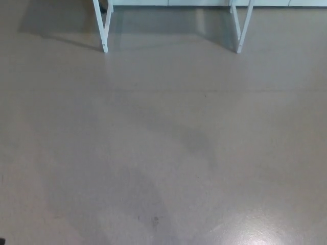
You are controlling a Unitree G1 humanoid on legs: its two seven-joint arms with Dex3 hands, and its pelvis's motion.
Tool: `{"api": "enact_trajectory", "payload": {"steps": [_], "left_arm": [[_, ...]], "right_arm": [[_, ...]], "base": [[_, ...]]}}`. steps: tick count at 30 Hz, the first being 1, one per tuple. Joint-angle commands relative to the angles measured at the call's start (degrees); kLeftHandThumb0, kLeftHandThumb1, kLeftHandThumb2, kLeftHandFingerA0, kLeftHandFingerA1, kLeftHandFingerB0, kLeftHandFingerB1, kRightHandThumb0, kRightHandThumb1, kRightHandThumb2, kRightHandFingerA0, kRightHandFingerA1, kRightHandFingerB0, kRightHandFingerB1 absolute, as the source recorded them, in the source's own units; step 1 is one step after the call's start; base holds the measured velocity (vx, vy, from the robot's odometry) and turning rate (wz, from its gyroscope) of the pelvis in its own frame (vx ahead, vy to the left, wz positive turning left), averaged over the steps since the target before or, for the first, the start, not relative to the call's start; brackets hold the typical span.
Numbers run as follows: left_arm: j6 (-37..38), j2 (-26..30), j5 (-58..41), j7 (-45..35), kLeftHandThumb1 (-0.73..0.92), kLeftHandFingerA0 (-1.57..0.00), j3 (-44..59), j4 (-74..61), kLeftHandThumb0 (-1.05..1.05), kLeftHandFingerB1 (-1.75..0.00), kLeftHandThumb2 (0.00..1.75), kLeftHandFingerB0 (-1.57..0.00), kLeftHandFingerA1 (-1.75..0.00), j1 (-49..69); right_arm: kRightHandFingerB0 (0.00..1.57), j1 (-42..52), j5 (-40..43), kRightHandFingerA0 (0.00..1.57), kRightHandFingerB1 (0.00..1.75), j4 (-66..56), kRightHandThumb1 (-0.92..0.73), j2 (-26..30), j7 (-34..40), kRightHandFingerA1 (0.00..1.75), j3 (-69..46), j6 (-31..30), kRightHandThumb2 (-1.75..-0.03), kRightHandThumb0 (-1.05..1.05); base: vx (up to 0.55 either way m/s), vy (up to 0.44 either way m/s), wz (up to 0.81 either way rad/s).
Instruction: The robot walks towards a table in front, picks a shampoo with left hand and puts it in a small grey container
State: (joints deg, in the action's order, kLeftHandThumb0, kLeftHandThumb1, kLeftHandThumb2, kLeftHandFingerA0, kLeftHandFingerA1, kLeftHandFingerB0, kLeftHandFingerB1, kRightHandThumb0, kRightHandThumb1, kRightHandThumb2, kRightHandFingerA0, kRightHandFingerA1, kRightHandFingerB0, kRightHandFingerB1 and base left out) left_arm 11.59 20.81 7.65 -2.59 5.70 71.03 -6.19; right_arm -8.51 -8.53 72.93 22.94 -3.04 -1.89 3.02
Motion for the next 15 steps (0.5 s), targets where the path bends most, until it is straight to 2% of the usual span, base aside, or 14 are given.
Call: {"api": "enact_trajectory", "payload": {"steps": [1,3,8,14,15], "left_arm": [[3.0,1.2,0.8,0.7,0.6,-0.66,-1.1,0.7,-0.25,-0.33,0.58,-0.37,-0.42,0.7],[3.3,1.3,1.3,0.8,0.6,-0.65,-1.9,0.8,-0.25,-0.33,0.58,-0.36,-0.42,1.3],[3.3,0.9,1.0,0.4,0.61,-0.6,-2.7,1.0,-0.23,-0.32,0.59,-0.34,-0.4,3.7],[3.0,0.9,0.5,0.8,0.6,-0.66,-3.0,0.7,-0.24,-0.32,0.58,-0.35,-0.42,4.4],[3.7,1.0,0.7,0.6,0.61,-0.59,-3.2,0.6,-0.24,-0.32,0.59,-0.35,-0.4,4.9]], "right_arm": [[0.43,0.6,0.6,0.63,0.35,0.8,-0.67,1.0,-0.5,0.44,-0.7,1.2,-0.6,-0.29],[0.44,1.1,0.4,0.62,0.36,0.8,-0.67,1.0,-0.6,0.44,-0.7,1.3,-0.6,-0.29],[0.44,3.6,0.1,0.65,0.36,1.3,-0.66,1.5,-1.3,0.45,-0.5,2.1,-0.6,-0.28],[0.45,4.0,-1.0,0.65,0.36,0.5,-0.68,1.6,-1.2,0.45,0.9,2.4,-0.6,-0.32],[0.46,4.2,-1.2,0.65,0.37,0.4,-0.68,1.7,-1.5,0.47,1.3,2.8,-0.6,-0.3]], "base": [[0.04,-0.02,0.07],[0.02,-0.025,0.42],[0.04,0.046,-0.05],[0.2,0.279,-0.22],[0.26,0.37,-0.05]]}}
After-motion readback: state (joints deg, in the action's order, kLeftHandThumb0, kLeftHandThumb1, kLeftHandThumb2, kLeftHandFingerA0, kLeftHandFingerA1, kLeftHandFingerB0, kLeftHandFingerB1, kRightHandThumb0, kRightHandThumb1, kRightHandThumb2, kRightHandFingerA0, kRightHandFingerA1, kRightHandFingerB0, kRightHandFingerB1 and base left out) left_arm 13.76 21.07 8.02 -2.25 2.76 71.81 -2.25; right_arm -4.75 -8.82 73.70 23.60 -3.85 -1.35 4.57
